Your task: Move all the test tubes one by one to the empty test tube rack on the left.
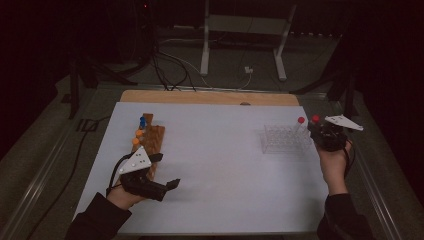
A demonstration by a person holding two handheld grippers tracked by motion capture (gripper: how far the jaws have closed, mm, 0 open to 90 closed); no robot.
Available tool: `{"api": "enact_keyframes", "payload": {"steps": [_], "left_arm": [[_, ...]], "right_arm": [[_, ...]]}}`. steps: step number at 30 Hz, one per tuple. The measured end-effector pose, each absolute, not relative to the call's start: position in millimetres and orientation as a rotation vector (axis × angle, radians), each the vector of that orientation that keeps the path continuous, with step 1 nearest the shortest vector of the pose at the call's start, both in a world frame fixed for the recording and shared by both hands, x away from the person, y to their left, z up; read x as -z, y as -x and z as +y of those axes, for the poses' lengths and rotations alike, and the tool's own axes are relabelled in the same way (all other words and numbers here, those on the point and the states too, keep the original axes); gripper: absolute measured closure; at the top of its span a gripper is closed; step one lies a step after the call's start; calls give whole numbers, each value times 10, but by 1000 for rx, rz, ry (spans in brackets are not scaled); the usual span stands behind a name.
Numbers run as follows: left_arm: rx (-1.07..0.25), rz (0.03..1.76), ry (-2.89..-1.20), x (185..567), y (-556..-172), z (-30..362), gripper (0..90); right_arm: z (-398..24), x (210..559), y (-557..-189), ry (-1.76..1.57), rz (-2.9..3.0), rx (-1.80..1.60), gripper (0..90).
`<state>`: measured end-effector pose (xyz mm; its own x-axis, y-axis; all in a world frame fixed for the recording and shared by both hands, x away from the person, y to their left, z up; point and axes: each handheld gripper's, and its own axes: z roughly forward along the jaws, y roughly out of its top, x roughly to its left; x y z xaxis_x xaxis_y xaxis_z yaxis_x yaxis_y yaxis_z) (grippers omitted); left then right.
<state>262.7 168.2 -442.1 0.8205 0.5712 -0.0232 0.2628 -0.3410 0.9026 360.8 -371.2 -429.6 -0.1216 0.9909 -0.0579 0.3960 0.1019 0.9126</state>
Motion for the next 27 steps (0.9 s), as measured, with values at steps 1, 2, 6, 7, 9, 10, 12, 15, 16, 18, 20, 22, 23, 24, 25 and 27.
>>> {"api": "enact_keyframes", "payload": {"steps": [1,2,6,7,9,10,12,15,16,18,20,22,23,24,25,27], "left_arm": [[-352,621,-1932,4413,-2628,1672,15],[-357,616,-1937,4401,-2631,1662,15],[-353,596,-1941,4349,-2640,1603,15],[-340,594,-1936,4335,-2643,1588,15],[-338,587,-1936,4310,-2650,1553,16],[-337,582,-1939,4297,-2653,1536,16],[-331,573,-1942,4276,-2663,1502,16],[-322,563,-1950,4247,-2686,1445,16],[-320,561,-1950,4239,-2692,1422,16],[-298,551,-1949,4221,-2713,1380,16],[-296,556,-1949,4212,-2733,1344,26],[-290,548,-1954,4211,-2758,1293,42],[-287,542,-1958,4211,-2766,1274,49],[-283,539,-1959,4214,-2775,1243,52],[-283,536,-1967,4213,-2785,1214,52],[-282,524,-1968,4209,-2799,1150,62]], "right_arm": [[-3691,4248,-3577,-1371,1631,-1004,746],[-3669,4205,-3549,-1354,1638,-1015,746],[-3508,4101,-3438,-1287,1686,-1049,746],[-3458,4087,-3412,-1271,1698,-1061,746],[-3351,4071,-3362,-1238,1732,-1090,746],[-3291,4068,-3338,-1223,1753,-1103,746],[-3163,4074,-3292,-1184,1797,-1121,746],[-2942,4095,-3211,-1118,1872,-1154,746],[-2888,4101,-3193,-1106,1890,-1161,746],[-2745,4121,-3139,-1065,1940,-1178,746],[-2602,4147,-3076,-1018,1989,-1189,746],[-2466,4179,-3015,-973,2032,-1205,746],[-2388,4198,-2983,-950,2061,-1212,746],[-2344,4209,-2964,-935,2073,-1219,746],[-2288,4222,-2939,-919,2092,-1226,746],[-2186,4250,-2899,-891,2130,-1244,746]]}}
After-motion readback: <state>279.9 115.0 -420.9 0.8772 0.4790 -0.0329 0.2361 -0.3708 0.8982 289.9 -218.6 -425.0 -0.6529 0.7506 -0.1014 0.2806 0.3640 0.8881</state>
